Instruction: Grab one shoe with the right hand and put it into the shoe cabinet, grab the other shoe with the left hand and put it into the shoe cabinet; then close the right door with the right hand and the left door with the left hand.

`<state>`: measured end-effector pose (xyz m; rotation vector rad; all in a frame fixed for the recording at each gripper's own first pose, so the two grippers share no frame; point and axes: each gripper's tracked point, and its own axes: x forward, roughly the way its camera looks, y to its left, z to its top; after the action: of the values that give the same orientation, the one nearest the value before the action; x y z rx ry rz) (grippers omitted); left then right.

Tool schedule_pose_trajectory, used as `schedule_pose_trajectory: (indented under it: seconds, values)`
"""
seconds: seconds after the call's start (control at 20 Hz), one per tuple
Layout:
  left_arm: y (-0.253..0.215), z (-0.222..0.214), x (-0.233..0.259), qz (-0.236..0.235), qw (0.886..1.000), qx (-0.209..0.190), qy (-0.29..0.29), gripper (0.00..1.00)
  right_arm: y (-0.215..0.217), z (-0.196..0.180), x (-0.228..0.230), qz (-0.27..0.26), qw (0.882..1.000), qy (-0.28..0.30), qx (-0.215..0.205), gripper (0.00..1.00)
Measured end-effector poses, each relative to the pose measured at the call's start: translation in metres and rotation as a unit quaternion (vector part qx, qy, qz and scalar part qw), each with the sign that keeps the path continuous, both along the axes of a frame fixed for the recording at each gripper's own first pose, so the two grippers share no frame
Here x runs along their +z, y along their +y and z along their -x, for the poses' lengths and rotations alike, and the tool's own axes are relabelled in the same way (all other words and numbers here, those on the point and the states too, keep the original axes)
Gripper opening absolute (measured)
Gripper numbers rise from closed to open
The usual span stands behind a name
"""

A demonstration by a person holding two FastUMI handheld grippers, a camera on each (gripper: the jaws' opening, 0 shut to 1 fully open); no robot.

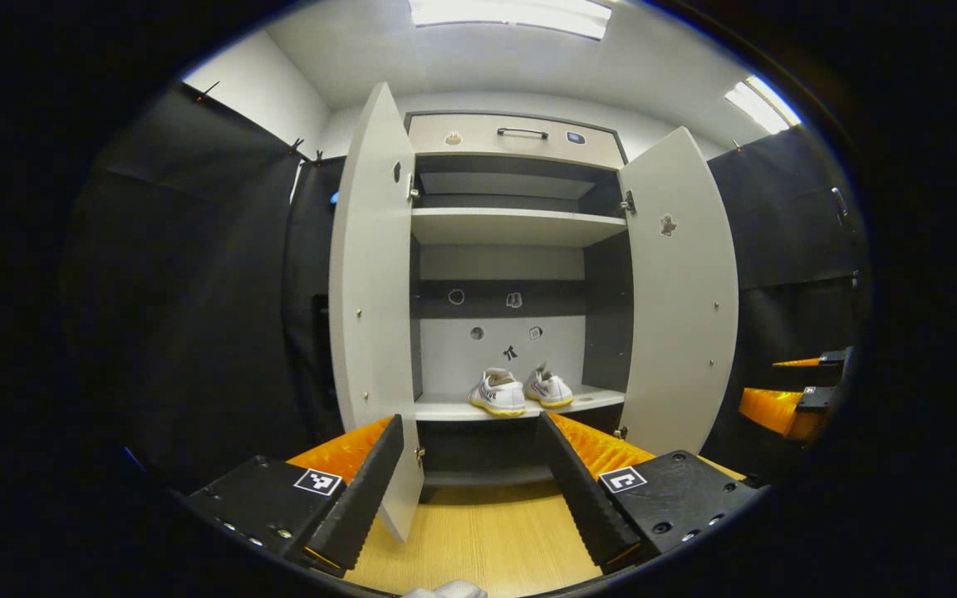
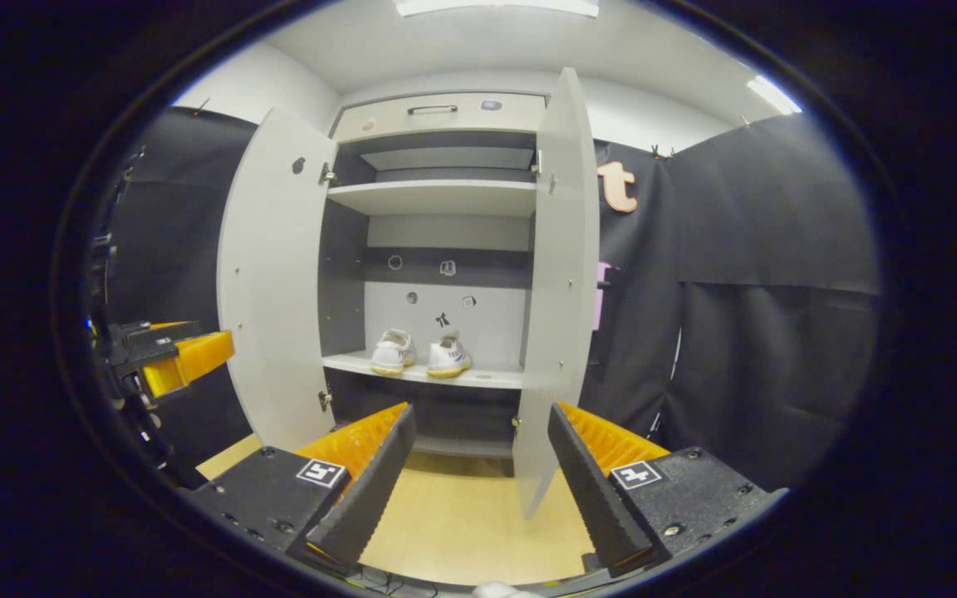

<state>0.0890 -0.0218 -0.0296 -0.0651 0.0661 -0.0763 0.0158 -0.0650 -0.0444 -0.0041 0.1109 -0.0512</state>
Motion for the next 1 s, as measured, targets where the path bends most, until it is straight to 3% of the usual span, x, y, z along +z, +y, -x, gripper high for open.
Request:
schedule_pose_trajectory:
  seconds: [0.3, 0.75, 1.0]
  values:
    - [-0.013, 0.025, -0.021, 0.002, 1.000, 0.006, 0.016, 0.96, -0.039, -0.001, -0.012, -0.011, 1.000, 0.011, -0.010, 1.00]
    - [-0.055, 0.005, -0.012, 0.001, 0.999, 0.027, 0.017, 0.96, -0.192, -0.083, 0.027, -0.027, 0.996, -0.017, -0.082, 1.00]
    - [-0.067, -0.001, -0.010, 0.007, 0.998, 0.056, 0.021, 0.96, -0.206, -0.127, 0.039, -0.033, 0.998, -0.030, -0.045, 0.99]
